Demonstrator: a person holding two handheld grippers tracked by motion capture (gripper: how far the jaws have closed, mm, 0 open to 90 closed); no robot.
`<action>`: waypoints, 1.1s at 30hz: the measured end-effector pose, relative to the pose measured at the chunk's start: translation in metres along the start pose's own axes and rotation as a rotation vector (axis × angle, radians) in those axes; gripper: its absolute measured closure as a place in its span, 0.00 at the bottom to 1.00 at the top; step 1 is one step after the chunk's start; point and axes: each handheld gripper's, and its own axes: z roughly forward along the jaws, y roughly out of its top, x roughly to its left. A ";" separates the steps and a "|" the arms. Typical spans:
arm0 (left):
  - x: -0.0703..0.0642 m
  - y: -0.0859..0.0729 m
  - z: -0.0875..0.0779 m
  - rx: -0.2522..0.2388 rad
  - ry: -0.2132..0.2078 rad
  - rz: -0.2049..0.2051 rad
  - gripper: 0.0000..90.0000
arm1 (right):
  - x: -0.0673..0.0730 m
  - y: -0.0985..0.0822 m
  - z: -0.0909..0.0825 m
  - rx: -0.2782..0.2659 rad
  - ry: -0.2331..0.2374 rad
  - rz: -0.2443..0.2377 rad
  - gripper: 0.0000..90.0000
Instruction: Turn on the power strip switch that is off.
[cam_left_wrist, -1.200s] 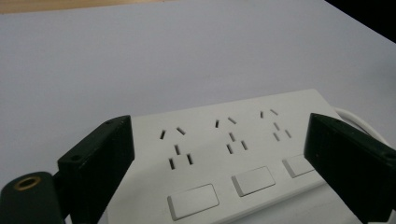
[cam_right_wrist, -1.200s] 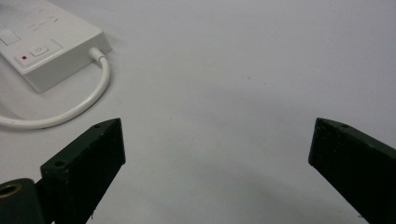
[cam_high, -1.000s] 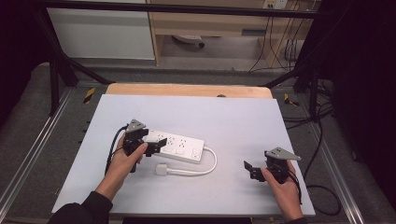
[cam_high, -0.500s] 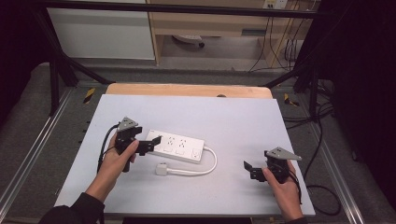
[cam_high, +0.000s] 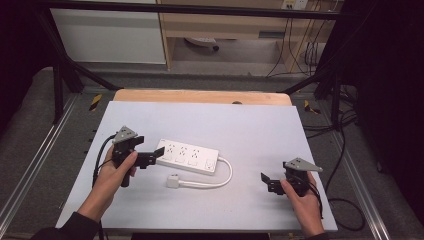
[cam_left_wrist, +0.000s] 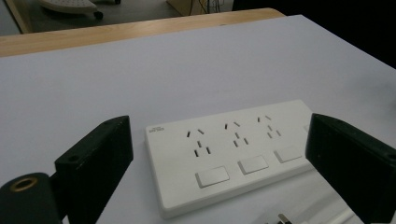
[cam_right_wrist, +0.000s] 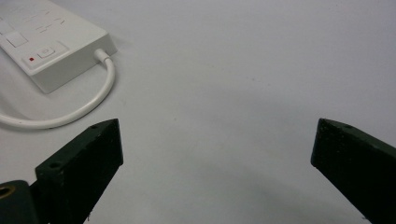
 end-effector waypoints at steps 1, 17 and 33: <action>0.000 0.000 -0.002 -0.002 0.000 0.000 0.08 | 0.000 0.000 0.000 0.001 0.000 -0.001 0.03; 0.006 -0.002 -0.029 -0.011 -0.009 0.009 0.08 | 0.000 0.000 0.000 0.002 0.004 -0.001 0.03; 0.016 -0.010 -0.056 -0.043 0.007 -0.019 0.08 | -0.001 -0.001 0.001 0.005 0.003 -0.001 0.03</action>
